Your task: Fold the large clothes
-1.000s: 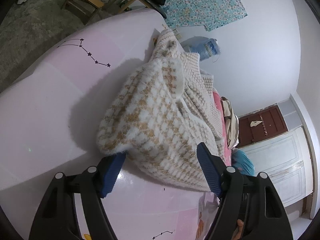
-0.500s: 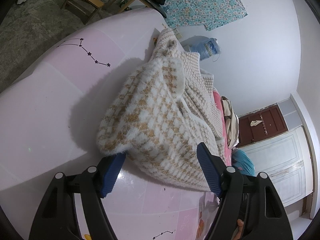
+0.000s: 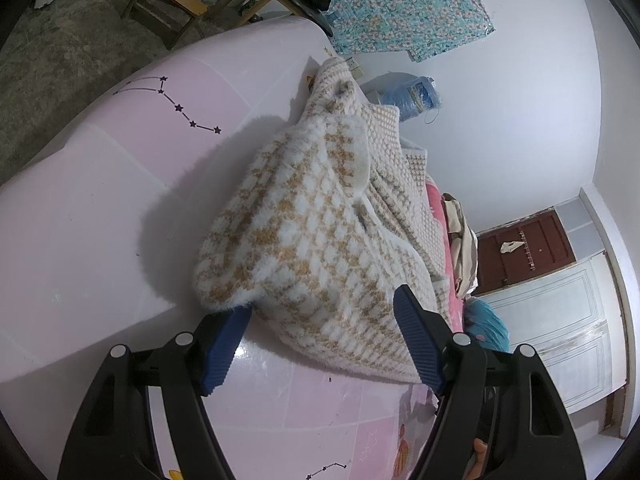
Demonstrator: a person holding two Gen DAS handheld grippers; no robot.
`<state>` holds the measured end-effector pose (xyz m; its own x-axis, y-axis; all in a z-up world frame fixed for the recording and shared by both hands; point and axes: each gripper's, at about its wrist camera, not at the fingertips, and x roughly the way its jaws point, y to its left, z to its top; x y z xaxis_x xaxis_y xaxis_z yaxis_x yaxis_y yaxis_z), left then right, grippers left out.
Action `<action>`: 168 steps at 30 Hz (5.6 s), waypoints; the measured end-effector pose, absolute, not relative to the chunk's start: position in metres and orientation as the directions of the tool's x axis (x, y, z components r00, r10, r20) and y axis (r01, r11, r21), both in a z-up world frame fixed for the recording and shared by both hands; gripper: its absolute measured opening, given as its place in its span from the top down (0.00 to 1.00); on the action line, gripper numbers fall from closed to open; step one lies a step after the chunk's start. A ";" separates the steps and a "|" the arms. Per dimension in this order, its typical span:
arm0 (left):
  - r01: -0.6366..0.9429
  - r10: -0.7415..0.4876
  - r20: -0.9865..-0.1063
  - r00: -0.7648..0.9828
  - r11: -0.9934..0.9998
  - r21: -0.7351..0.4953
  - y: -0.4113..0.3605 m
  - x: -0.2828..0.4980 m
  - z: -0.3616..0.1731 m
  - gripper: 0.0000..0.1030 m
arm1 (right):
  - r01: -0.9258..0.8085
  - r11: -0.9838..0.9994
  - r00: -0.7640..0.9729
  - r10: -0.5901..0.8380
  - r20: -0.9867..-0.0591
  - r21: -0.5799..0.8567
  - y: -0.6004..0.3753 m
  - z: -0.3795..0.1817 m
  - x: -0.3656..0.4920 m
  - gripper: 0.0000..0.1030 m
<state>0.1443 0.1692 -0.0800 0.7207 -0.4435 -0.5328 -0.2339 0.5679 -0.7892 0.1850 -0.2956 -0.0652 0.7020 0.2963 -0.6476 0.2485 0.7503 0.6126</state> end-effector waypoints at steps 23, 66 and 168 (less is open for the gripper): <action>-0.368 -0.263 -0.641 0.721 0.639 -0.675 0.161 0.155 -0.080 0.70 | 0.308 0.718 0.731 0.242 -0.638 0.625 -0.305 -0.078 0.203 0.71; -0.115 -0.093 -0.614 0.784 0.950 -0.291 0.183 0.061 0.016 0.30 | 0.302 0.847 0.752 0.070 -0.655 0.438 -0.304 0.014 0.079 0.32; 0.066 -0.177 -0.689 0.703 0.981 -0.184 0.146 0.204 -0.040 0.66 | 0.023 0.984 0.547 0.136 -0.826 0.177 -0.157 -0.072 0.179 0.08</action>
<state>0.2042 0.1463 -0.0402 0.7025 -0.1768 -0.6894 0.0658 0.9806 -0.1844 0.1792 -0.1567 -0.0718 0.5473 0.1360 -0.8258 0.0231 0.9839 0.1773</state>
